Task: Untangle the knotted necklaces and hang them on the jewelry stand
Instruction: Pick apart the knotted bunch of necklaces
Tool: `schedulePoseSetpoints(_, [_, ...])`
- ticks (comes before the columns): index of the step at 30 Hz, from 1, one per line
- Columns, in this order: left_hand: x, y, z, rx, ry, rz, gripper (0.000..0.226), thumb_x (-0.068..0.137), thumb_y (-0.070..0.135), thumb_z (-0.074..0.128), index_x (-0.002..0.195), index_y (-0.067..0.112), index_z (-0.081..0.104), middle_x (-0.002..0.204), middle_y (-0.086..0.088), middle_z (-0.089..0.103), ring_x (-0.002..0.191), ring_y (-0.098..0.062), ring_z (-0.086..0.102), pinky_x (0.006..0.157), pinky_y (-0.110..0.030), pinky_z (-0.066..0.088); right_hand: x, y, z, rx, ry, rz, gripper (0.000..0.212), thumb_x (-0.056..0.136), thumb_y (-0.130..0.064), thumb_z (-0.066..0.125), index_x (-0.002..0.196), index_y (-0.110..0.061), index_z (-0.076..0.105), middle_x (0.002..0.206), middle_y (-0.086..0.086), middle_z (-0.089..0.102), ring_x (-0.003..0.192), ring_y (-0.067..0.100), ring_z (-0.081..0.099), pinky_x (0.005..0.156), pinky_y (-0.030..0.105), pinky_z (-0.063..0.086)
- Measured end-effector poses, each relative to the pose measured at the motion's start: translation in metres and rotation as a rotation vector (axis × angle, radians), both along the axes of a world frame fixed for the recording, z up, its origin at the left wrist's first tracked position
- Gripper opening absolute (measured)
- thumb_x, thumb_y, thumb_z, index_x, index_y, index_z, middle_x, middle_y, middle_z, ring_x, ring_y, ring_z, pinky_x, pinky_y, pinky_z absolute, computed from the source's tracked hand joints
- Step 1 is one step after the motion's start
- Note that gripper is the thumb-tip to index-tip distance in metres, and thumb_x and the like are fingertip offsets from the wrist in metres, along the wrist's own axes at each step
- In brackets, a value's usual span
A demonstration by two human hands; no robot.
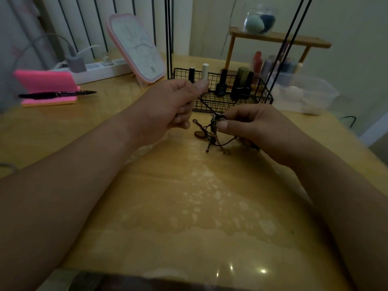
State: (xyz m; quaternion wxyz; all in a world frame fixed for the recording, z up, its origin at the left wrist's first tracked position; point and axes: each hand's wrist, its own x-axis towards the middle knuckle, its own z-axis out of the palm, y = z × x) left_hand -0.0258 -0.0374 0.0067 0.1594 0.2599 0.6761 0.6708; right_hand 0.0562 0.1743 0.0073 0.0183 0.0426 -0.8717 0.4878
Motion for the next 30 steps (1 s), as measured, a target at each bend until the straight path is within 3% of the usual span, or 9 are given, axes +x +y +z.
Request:
schedulePoseSetpoints(3, [-0.003,-0.001,-0.001,0.029,-0.043,-0.016,0.025,0.098,0.037,0.065,0.074,0.029,0.067,0.065,0.002,0.037,0.057,-0.014,0.034,0.058,-0.028,0.043,0.001,0.001,0.0,0.015,0.006,0.02,0.007,0.096,-0.026,0.071,0.096,-0.023,0.076,0.065,-0.015,0.062,0.057,-0.002,0.052,0.06,0.021,0.04])
schedulePoseSetpoints(6, [-0.008,-0.003,-0.004,0.026,-0.062,0.017,0.009,0.1,0.024,0.065,0.095,0.018,0.061,0.072,0.003,0.052,0.063,-0.013,0.048,0.06,-0.027,0.049,0.002,0.004,0.001,0.032,0.013,0.027,0.009,0.099,-0.023,0.067,0.098,-0.023,0.076,0.066,-0.019,0.064,0.059,-0.006,0.055,0.064,0.021,0.04])
schedulePoseSetpoints(9, [-0.011,-0.003,-0.009,-0.117,0.095,0.096,0.003,0.101,0.016,0.065,0.102,0.013,0.063,0.081,0.001,0.06,0.074,-0.014,0.059,0.069,-0.029,0.056,0.002,0.004,0.001,0.027,-0.003,0.041,0.012,0.101,-0.024,0.064,0.098,-0.024,0.076,0.065,-0.014,0.062,0.059,-0.001,0.053,0.057,0.016,0.045])
schedulePoseSetpoints(13, [-0.003,0.002,-0.015,-0.361,0.346,0.099,0.008,0.103,0.025,0.062,0.108,0.026,0.069,0.092,0.009,0.065,0.08,-0.003,0.061,0.071,-0.021,0.051,0.001,0.003,0.0,0.021,-0.02,0.054,0.017,0.102,-0.026,0.063,0.093,-0.023,0.076,0.066,-0.008,0.057,0.061,0.007,0.05,0.055,0.017,0.044])
schedulePoseSetpoints(18, [0.007,0.007,-0.012,-0.38,0.27,-0.083,0.027,0.095,0.052,0.065,0.109,0.029,0.07,0.092,0.004,0.071,0.082,-0.002,0.065,0.069,-0.016,0.049,-0.003,0.006,-0.004,-0.044,-0.018,0.02,0.024,0.102,-0.025,0.062,0.106,-0.003,0.071,0.072,0.001,0.056,0.06,0.008,0.05,0.053,0.018,0.044])
schedulePoseSetpoints(21, [0.006,0.01,-0.013,-0.405,0.307,-0.081,0.02,0.097,0.037,0.07,0.106,0.019,0.069,0.085,0.009,0.072,0.074,0.003,0.064,0.064,-0.011,0.047,-0.006,0.006,-0.005,-0.132,-0.035,0.018,0.023,0.101,-0.022,0.064,0.106,0.0,0.069,0.072,0.001,0.057,0.06,0.009,0.05,0.052,0.019,0.043])
schedulePoseSetpoints(25, [0.004,0.005,-0.011,-0.332,0.282,-0.017,0.012,0.102,0.026,0.064,0.093,0.018,0.067,0.067,0.015,0.059,0.06,0.001,0.051,0.056,-0.014,0.041,-0.008,0.008,-0.006,-0.192,-0.035,-0.002,0.011,0.099,-0.013,0.065,0.11,-0.012,0.069,0.076,-0.004,0.063,0.064,0.009,0.055,0.058,0.022,0.046])
schedulePoseSetpoints(30, [0.0,0.001,-0.006,-0.162,0.141,0.016,0.017,0.103,0.015,0.055,0.087,0.016,0.058,0.082,-0.003,0.068,0.064,-0.012,0.052,0.057,-0.026,0.04,-0.009,0.012,-0.006,-0.214,-0.046,0.015,0.013,0.093,-0.013,0.069,0.106,-0.016,0.07,0.084,-0.001,0.067,0.077,0.015,0.064,0.078,0.037,0.053])
